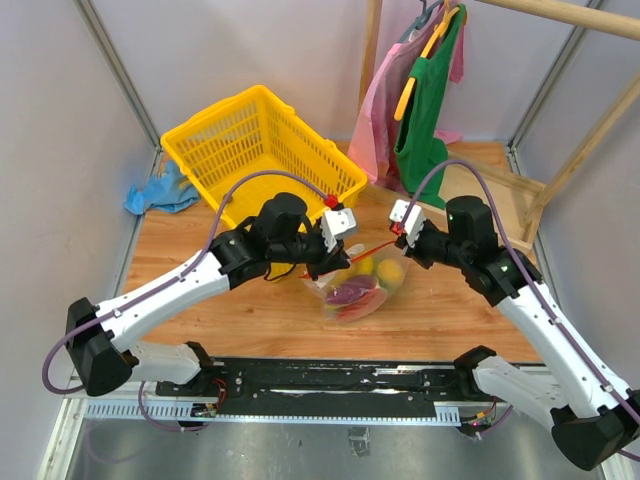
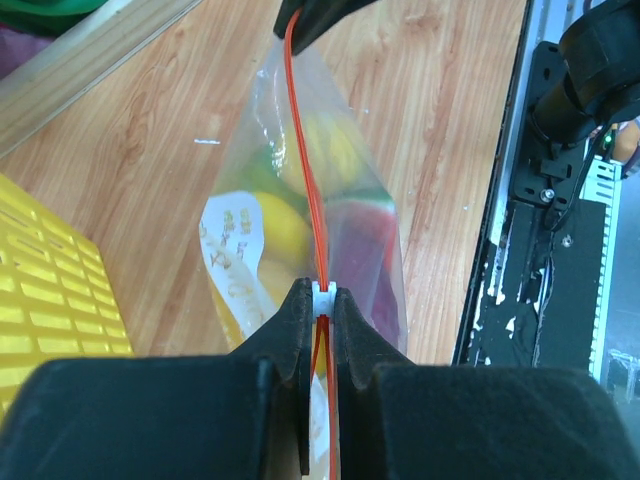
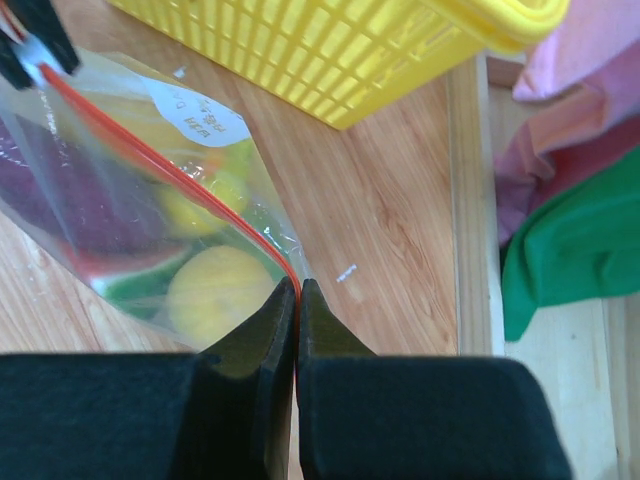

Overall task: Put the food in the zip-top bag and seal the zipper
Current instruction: Zip the zipper food storage bag at the center of the board.

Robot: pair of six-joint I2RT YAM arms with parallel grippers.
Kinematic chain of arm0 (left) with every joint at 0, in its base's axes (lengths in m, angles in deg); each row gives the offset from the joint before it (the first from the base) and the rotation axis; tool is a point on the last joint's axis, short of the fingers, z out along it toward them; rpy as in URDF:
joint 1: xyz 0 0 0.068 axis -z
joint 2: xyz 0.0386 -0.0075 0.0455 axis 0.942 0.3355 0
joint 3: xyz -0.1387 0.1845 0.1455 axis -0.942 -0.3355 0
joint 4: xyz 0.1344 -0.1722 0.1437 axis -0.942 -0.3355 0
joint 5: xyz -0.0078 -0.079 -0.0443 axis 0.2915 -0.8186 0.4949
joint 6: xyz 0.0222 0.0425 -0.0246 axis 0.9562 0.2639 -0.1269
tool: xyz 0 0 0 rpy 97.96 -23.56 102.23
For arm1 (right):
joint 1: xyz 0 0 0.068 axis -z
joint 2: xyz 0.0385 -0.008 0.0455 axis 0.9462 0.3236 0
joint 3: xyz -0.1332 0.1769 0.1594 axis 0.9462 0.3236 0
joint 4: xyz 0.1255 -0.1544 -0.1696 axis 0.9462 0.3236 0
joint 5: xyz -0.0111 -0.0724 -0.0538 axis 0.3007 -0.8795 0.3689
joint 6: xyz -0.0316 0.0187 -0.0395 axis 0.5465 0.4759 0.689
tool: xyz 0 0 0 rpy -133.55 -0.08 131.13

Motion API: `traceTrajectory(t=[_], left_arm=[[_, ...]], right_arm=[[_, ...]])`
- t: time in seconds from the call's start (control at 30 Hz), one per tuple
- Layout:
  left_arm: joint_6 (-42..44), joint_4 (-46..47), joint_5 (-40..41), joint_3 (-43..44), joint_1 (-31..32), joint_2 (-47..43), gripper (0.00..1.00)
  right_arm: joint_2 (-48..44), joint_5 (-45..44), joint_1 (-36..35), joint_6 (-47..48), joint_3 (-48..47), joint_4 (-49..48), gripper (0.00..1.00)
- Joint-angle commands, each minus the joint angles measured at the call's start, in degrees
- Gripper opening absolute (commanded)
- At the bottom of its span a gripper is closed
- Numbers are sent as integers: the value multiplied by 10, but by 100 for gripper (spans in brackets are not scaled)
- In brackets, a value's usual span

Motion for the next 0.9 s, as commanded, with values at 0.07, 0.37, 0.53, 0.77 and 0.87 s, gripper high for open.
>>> traceTrajectory(t=[0.07, 0.37, 0.53, 0.77, 0.87], left_arm=[[-6, -67, 16, -8, 0, -32, 0], [-4, -105, 46, -2, 0, -45, 0], [-1, -128, 61, 3, 0, -50, 0], [-4, -141, 92, 3, 0, -49, 0], [-16, -128, 108, 5, 0, -40, 1]], right_arm=[[-6, -148, 17, -20, -30, 20, 1], [-7, -213, 37, -24, -42, 31, 1], [-6, -226, 57, -25, -49, 38, 0], [7, -239, 67, -41, -49, 37, 1], [15, -224, 68, -52, -48, 21, 0]])
